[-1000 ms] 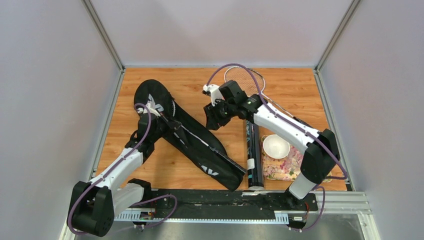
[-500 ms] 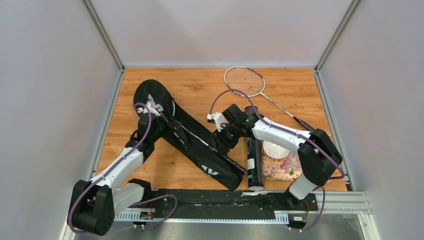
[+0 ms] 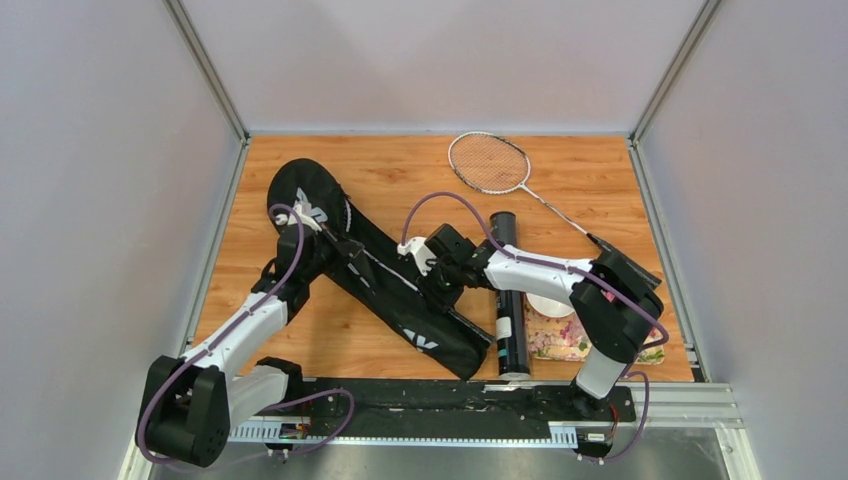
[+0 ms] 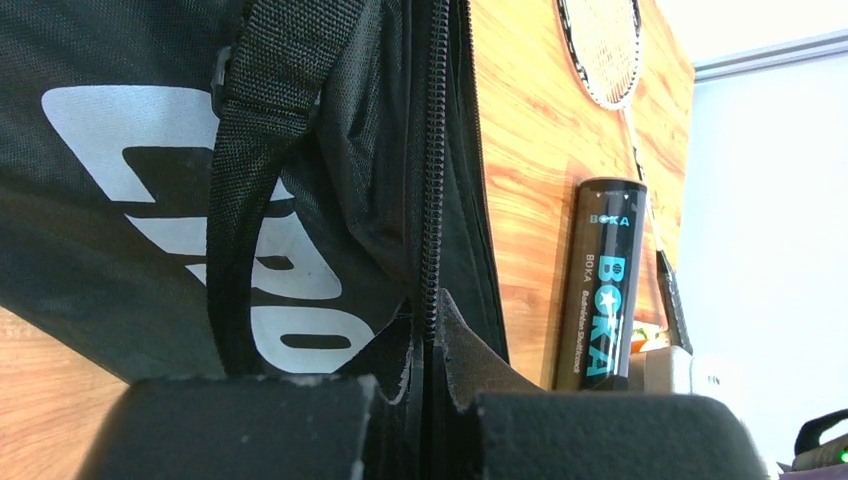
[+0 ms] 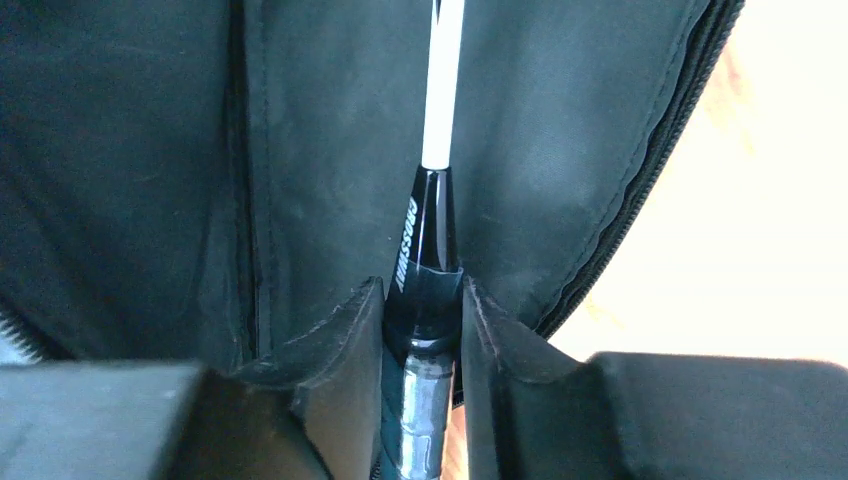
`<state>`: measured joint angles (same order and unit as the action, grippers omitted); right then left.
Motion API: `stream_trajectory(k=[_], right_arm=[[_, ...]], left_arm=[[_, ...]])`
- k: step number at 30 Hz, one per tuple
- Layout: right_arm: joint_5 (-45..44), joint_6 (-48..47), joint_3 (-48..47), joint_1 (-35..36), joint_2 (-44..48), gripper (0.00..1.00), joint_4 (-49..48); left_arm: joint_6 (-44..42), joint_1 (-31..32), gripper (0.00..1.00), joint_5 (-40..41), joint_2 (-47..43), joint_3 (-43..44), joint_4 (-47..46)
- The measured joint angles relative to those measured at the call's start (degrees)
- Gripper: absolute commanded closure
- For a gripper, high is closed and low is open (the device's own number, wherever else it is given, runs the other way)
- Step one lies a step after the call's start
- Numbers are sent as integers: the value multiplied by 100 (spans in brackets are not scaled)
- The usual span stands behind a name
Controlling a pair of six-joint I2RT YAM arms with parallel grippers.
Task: Pack up the badminton gear
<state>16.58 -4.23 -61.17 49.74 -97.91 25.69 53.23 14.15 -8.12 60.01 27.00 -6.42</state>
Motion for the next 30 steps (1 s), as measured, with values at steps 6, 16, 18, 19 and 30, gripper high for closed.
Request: stream_trajectory(k=[6,16,18,19,30], right_arm=[[-636,0,-649,76,-28,100,662],[-1397,240,-2632,114,-179,100,2118],[-1545,341,-2688,157,-295,100,2175],[-1657,415,-2664,197,-358,100,2173],[-2990,1606,-2430,654,-935,100,2162]], left_arm=[[-2,-13,100,92,144,181,-37],[144,-149,100,289,708,831,-636],[210,-153,100,282,776,826,-688],[247,-153,100,275,809,789,-741],[688,-184,100,210,682,-72,-1410]])
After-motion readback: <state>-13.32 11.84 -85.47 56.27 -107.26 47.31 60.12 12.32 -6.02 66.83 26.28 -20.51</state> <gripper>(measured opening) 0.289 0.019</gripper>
